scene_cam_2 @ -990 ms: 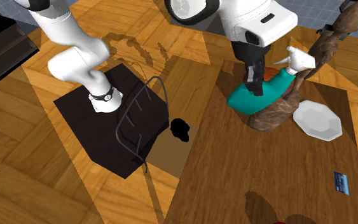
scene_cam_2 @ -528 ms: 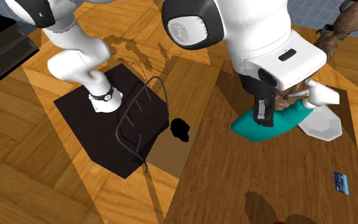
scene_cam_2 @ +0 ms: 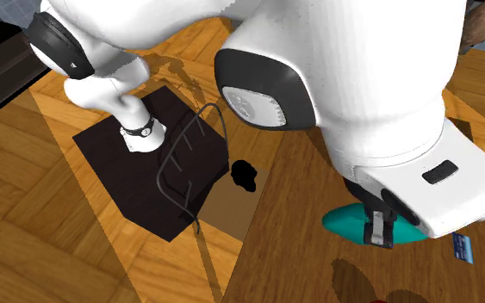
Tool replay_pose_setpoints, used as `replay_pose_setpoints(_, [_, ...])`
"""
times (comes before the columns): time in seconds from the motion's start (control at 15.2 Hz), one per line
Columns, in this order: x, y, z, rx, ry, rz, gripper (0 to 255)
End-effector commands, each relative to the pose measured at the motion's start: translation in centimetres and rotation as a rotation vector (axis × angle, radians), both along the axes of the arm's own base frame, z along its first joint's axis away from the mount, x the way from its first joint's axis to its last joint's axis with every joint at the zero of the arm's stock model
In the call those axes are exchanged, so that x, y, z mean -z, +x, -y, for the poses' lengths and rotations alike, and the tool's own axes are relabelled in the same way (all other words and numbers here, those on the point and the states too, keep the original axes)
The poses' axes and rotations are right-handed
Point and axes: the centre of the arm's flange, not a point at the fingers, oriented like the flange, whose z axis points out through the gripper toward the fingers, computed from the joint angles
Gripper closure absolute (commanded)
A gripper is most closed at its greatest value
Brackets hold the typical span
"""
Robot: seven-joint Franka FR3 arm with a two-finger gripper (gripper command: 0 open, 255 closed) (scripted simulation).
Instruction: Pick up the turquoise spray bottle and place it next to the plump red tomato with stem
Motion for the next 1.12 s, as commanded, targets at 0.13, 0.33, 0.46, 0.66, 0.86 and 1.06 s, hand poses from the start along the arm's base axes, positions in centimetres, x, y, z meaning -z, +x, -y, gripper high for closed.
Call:
replay_pose_setpoints(0.13, [0.2,3.4,3.5,0.0,0.0,0.001,255])
replay_pose_setpoints(0.33, [1.2,4.4,4.5,0.0,0.0,0.001,255])
replay_pose_setpoints(0.46, [2.3,4.4,4.5,0.0,0.0,0.001,255])
replay_pose_setpoints(0.66, [3.9,4.4,4.5,0.0,0.0,0.001,255])
replay_pose_setpoints(0.86, [5.5,4.4,4.5,0.0,0.0,0.001,255])
replay_pose_setpoints(1.06, [7.0,4.4,4.5,0.0,0.0,0.001,255])
